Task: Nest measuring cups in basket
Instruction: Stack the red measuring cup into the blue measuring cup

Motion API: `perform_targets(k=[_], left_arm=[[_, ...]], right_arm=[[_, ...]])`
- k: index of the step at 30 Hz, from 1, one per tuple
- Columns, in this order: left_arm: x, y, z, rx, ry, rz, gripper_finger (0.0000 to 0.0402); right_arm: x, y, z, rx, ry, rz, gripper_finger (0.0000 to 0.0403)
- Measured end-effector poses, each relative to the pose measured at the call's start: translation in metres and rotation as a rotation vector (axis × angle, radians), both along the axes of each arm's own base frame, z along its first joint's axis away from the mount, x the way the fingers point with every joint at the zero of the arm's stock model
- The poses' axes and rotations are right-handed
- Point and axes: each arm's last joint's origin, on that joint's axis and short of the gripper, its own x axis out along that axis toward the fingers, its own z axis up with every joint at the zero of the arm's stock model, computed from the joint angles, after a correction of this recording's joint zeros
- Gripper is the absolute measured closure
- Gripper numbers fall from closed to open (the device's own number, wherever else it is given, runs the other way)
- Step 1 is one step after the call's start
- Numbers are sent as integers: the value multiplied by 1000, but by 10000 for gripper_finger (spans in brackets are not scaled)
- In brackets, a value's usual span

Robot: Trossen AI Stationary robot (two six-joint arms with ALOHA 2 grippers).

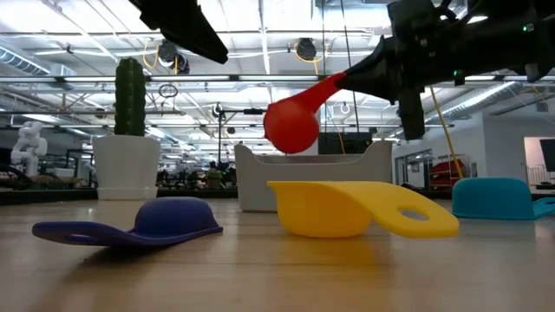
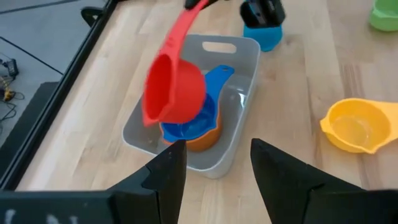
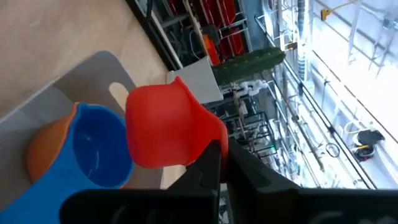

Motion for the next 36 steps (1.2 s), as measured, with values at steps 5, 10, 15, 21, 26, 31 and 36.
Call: perform_targets(k=[5,10,15,21,26,31,36], left_arm=[[1,1,1,-7,-9,9,220],[2,1,2,-10,-22,9,220],[3,1,2,-6,-32,2,220],[3,1,2,-7,-31,1,220],[3,1,2,-8,-30,0,220],[3,1,2,-9,-30,-1,220],[3,1,2,-8,-29,-1,220]], right_arm=[[1,-2,-4,36,24,50,403],[1,-4,-7,39,53,42,403],[3,-8,-9,101,50,60,403],[3,-10,-9,105,47,52,393],[3,-10,-11,103,63,50,377],[3,-10,-12,126,61,46,364],[2,-10,-14,191,48,35,350]])
